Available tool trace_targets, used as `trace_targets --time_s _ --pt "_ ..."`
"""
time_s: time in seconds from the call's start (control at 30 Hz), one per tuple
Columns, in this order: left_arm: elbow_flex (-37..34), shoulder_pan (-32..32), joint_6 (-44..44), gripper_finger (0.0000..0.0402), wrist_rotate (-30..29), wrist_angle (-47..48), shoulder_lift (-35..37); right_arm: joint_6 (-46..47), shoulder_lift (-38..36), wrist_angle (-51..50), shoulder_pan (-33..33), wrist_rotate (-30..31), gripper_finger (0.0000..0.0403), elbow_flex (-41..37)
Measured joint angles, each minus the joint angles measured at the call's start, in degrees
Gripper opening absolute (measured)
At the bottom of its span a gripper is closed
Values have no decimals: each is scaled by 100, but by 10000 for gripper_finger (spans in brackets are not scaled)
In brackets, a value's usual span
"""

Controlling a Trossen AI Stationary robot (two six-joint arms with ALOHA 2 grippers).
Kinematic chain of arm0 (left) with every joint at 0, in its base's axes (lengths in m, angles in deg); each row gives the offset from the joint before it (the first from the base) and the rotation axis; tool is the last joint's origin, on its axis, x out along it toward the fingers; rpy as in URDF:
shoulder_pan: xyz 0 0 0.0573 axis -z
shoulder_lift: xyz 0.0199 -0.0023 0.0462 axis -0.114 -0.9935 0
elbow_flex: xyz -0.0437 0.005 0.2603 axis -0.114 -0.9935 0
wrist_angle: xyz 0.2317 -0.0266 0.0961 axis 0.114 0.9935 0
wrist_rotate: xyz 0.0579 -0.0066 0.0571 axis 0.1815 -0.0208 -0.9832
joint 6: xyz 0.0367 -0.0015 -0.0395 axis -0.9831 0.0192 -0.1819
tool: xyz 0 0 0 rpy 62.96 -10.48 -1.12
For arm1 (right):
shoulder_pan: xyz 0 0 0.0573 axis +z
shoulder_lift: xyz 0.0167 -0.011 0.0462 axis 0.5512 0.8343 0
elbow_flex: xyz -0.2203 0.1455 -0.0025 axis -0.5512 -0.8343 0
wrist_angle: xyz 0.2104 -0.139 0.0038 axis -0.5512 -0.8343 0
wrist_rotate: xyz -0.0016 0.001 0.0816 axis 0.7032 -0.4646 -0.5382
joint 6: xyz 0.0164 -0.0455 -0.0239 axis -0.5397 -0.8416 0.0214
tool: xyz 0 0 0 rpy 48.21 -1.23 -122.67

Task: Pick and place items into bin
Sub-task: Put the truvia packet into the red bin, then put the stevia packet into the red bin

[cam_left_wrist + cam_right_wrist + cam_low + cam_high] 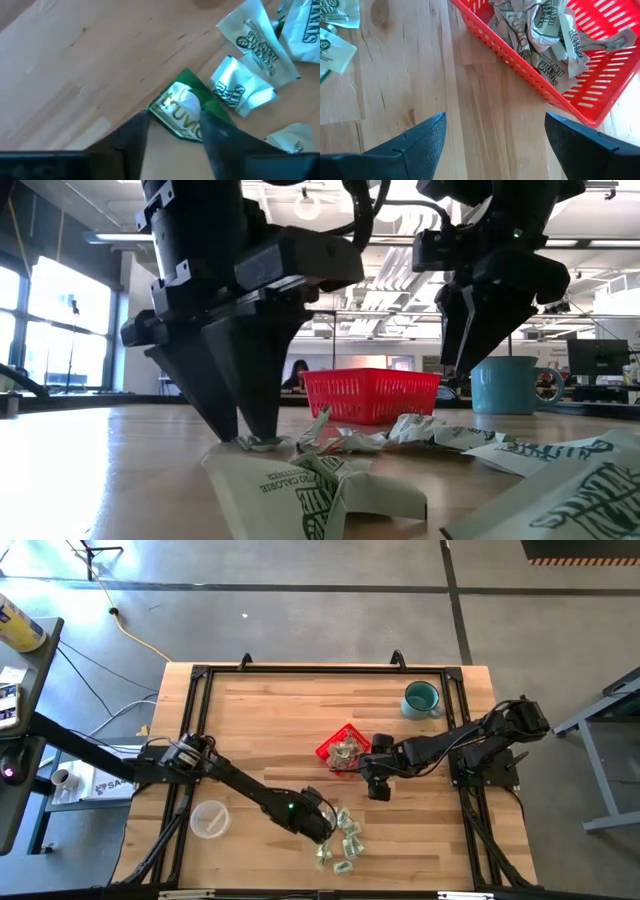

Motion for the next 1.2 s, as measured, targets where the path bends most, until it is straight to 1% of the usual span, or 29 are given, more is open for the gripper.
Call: trace_targets --time_s 0.1,0.23,0.3,0.4,0.53,0.6,0.7,0.77,0.83,0.9,1.07,1.2 --pt "-7 -33 -161 154 -177 67 -7 -6 0 -1 0 1 327 2" --pt "-4 -187 -469 65 -184 167 -10 -49 0 -44 -13 1 327 2" --pt "-10 -266 -610 29 -244 224 43 -122 0 -81 -11 0 327 2" --pt "-49 -386 -716 26 -396 476 235 -273 -94 -73 106 131 327 2" --pt "296 -618 -950 43 -672 1030 767 -556 -264 -115 227 465 327 4" --pt "473 -772 -1318 40 -880 1111 913 -672 -290 -171 204 562 327 4" --pt "711 -1141 -2086 29 -1224 1095 1010 -815 -297 -251 118 532 327 4" --pt "782 -1472 -2691 29 -1264 871 1049 -904 -308 -231 53 495 327 7" --pt "768 -1787 -3258 37 -1119 490 1020 -1022 -325 -244 42 495 327 11" --pt "712 -2055 -3619 65 -1001 114 939 -1128 -330 -294 38 507 327 11" --pt "642 -2432 -4327 166 -503 -460 851 -951 -500 -496 42 492 327 9" --pt "625 -2531 -4736 235 -16 -167 844 -499 -684 -517 49 473 327 7"
